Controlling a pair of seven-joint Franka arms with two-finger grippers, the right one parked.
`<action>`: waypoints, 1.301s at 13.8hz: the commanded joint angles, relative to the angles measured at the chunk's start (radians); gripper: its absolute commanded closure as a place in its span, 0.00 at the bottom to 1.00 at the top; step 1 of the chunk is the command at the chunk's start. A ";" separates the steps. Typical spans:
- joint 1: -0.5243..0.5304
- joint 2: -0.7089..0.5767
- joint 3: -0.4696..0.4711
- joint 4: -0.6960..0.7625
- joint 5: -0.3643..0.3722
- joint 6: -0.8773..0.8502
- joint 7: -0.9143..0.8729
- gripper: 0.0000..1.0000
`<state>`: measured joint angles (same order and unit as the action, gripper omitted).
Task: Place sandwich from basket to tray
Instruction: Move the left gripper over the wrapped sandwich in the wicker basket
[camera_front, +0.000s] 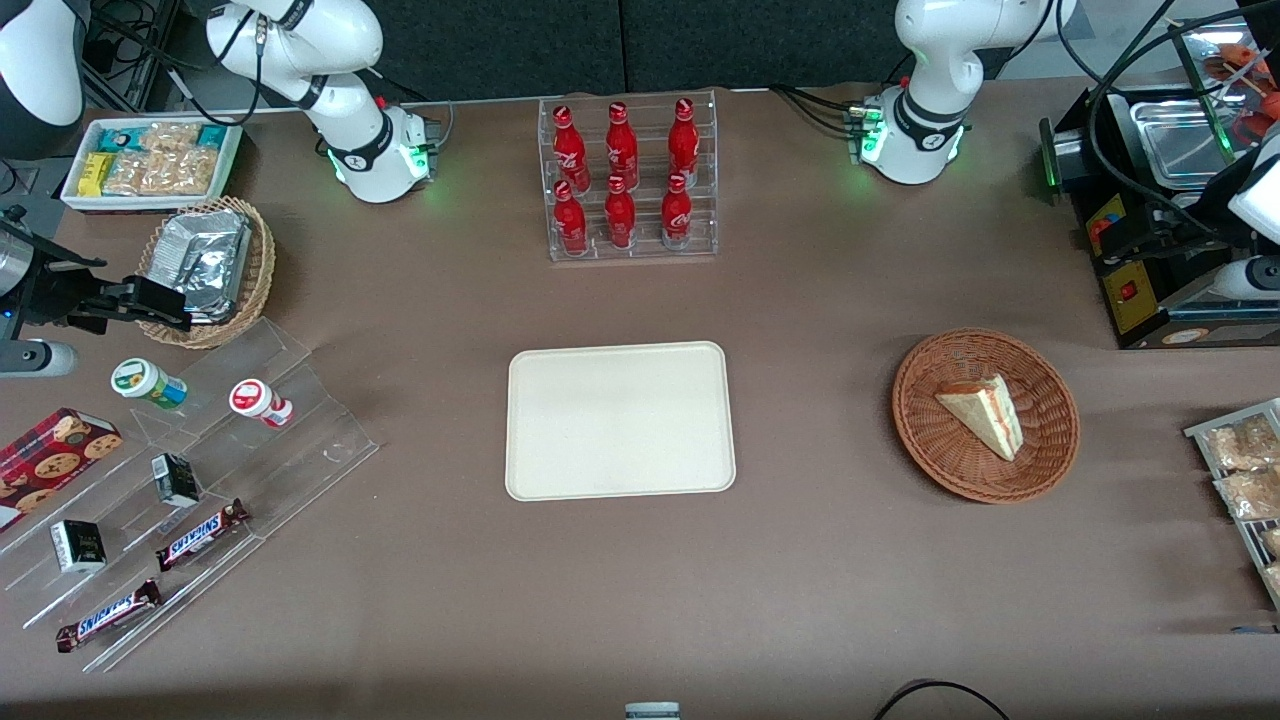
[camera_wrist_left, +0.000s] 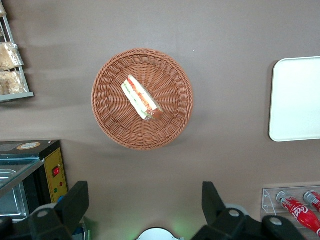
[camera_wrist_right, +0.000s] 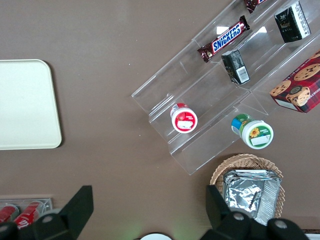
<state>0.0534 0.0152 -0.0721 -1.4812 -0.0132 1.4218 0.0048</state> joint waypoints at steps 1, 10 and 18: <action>-0.001 0.006 0.000 0.018 0.007 -0.015 -0.008 0.00; -0.003 0.063 -0.008 -0.083 0.070 0.128 -0.296 0.00; -0.003 0.066 -0.009 -0.439 0.045 0.569 -0.658 0.00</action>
<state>0.0534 0.1110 -0.0781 -1.8259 0.0361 1.9070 -0.5860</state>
